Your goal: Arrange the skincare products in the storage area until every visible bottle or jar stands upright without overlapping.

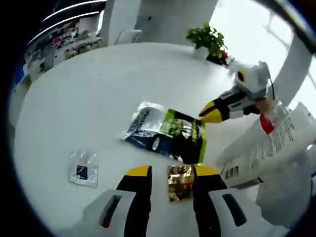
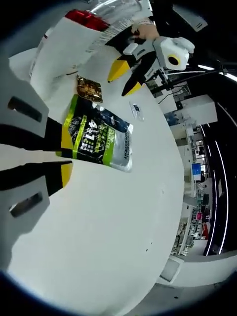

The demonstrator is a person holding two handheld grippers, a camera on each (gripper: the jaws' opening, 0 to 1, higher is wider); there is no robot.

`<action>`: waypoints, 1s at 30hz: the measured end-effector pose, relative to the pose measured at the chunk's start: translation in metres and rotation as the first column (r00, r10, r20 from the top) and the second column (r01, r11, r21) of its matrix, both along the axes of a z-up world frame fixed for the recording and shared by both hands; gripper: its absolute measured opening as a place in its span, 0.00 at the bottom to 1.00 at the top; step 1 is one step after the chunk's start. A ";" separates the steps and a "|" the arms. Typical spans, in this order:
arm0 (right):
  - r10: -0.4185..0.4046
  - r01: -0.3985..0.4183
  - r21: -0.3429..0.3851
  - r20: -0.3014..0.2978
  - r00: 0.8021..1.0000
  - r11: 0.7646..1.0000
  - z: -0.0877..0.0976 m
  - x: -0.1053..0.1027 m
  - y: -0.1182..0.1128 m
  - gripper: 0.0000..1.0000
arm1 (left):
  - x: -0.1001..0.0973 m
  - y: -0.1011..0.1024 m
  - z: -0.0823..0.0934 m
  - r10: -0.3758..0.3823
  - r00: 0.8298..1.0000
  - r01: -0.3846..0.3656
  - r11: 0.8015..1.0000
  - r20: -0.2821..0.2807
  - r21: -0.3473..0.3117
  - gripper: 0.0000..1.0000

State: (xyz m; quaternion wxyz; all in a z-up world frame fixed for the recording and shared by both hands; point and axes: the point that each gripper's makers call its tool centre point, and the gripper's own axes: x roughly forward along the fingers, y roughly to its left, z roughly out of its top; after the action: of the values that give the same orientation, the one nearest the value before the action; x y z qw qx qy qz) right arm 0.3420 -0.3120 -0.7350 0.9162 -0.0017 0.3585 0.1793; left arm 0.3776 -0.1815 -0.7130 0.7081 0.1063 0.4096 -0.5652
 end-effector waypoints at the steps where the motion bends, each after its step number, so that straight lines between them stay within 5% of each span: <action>1: 0.002 -0.002 0.002 -0.004 1.000 1.000 -0.001 0.002 0.000 0.09 | 0.001 -0.002 -0.002 0.013 1.000 -0.013 1.000 -0.013 0.001 0.28; 10: 0.006 -0.004 0.058 -0.031 0.999 0.998 -0.006 0.009 0.004 0.09 | 0.005 -0.010 -0.026 0.041 0.996 -0.039 0.999 -0.083 0.026 0.25; 19: -0.003 0.014 0.187 -0.059 0.998 0.982 -0.007 0.011 0.012 0.09 | -0.004 -0.023 -0.025 0.083 0.984 -0.088 0.996 -0.159 -0.027 0.19; 24: -0.029 0.047 0.276 -0.070 0.997 0.960 -0.007 0.013 0.016 0.08 | -0.001 -0.023 -0.024 0.120 0.975 -0.132 0.990 -0.189 -0.049 0.15; 30: -0.062 0.098 0.410 -0.100 0.993 0.907 -0.007 0.015 0.024 0.09 | 0.018 -0.025 -0.032 0.178 0.949 -0.205 0.975 -0.260 -0.080 0.08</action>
State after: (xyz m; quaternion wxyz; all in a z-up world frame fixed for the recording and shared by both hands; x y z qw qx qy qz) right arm 0.3574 -0.2878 -0.7419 0.8861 0.2149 0.3507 0.2134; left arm 0.3955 -0.2067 -0.7446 0.7069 -0.0441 0.4736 -0.5236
